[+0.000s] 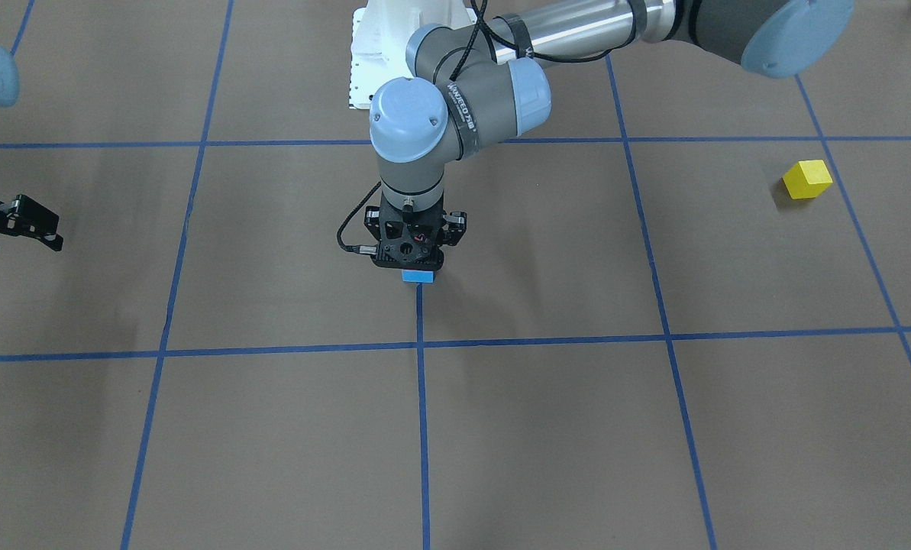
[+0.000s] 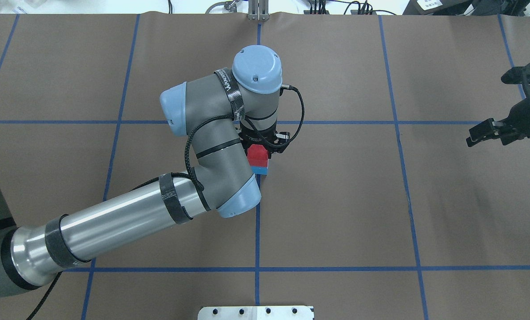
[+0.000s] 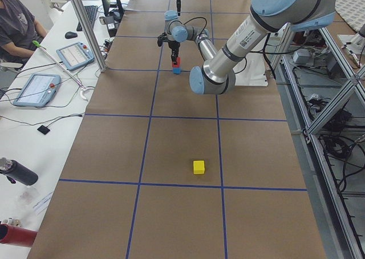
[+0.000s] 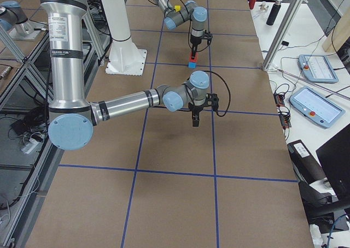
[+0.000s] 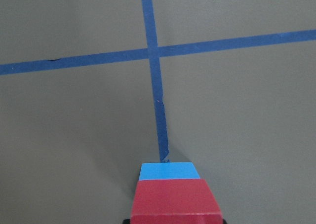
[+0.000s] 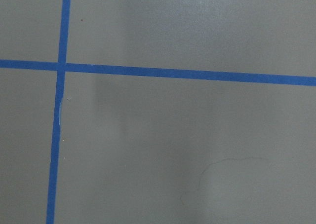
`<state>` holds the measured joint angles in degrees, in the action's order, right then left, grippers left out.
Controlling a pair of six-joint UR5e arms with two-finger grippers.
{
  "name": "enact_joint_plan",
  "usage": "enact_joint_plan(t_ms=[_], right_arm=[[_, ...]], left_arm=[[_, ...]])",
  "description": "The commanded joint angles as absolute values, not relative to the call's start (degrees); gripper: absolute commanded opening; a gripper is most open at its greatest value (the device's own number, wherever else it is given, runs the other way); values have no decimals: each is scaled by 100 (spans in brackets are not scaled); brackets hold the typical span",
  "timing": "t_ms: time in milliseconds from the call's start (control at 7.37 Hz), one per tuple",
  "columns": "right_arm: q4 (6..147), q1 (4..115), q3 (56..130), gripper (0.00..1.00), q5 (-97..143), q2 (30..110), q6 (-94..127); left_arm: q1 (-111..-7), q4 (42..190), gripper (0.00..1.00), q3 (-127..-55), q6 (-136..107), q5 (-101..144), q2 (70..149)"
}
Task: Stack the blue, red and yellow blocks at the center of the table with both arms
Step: 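Lower the red cube onto the blue cube and open the left gripper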
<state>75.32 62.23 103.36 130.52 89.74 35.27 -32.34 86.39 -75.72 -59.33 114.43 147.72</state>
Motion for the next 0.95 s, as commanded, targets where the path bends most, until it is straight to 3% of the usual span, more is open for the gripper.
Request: enact_joint_plan(t_ms=[0, 136, 407, 814], right_arm=[[7532, 6223, 10327, 100, 13052, 8974, 3533], [7532, 6223, 10327, 100, 13052, 8974, 3542], [7532, 6223, 10327, 100, 13052, 8974, 3551], [7532, 6223, 10327, 100, 13061, 8974, 3551]], left_arm=[[-3234, 8640, 37, -7585, -5933, 11443, 14757], [-3234, 8640, 53, -7585, -5933, 11443, 14774], [-3234, 8640, 99, -7585, -5950, 11452, 14774], [-3190, 8640, 99, -7585, -5959, 11355, 14783]])
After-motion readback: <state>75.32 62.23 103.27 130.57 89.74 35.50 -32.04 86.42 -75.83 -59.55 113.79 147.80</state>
